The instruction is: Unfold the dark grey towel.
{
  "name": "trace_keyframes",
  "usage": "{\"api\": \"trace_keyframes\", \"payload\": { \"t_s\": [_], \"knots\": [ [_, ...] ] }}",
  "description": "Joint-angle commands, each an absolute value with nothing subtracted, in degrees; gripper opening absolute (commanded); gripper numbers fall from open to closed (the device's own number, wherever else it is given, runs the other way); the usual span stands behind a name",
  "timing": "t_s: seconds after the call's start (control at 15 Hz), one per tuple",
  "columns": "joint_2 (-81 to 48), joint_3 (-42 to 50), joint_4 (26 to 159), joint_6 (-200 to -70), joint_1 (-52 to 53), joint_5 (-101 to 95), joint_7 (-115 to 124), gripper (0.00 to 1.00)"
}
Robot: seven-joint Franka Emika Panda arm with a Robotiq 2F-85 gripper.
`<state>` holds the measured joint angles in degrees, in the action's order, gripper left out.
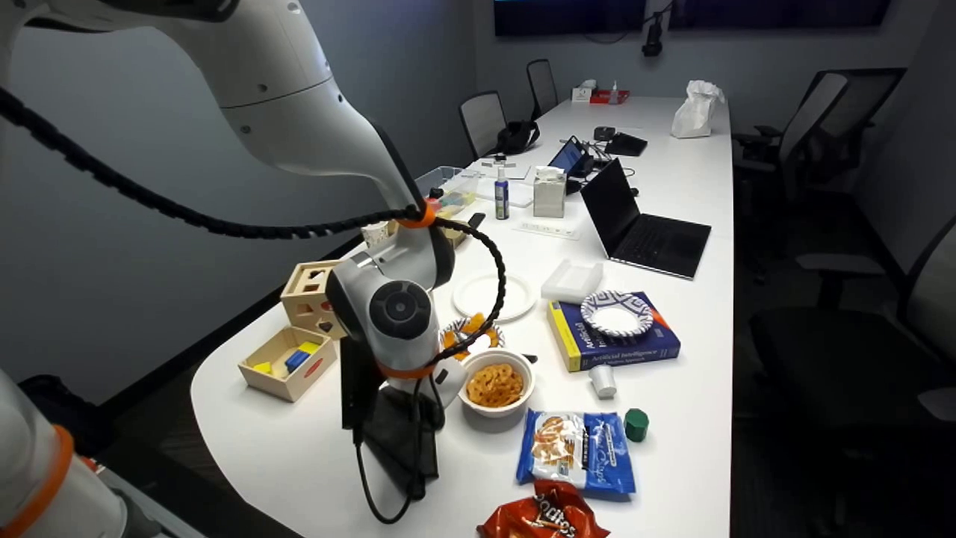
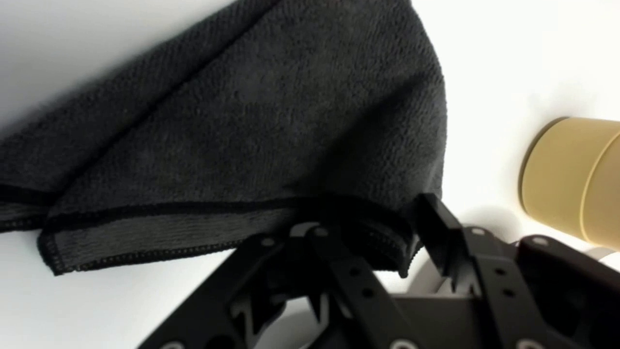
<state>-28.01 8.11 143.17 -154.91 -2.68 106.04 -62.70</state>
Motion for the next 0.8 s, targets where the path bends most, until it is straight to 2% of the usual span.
{"api": "trace_keyframes", "payload": {
  "t_s": [0.0,0.07,0.13,0.4,0.73],
  "knots": [
    [-28.5,7.9,141.9,-157.9,-1.7,107.2,-61.8,0.27],
    [-28.5,7.8,141.8,-158.3,-1.6,107.0,-61.7,0.32],
    [-28.4,7.8,141.8,-158.5,-1.7,106.9,-61.7,0.32],
    [-27.2,7.4,142.7,-159.6,-1.5,106.3,-60.8,0.02],
    [-25.1,6.6,144.9,-163.0,-1.0,103.4,-56.7,0.01]
  ]
}}
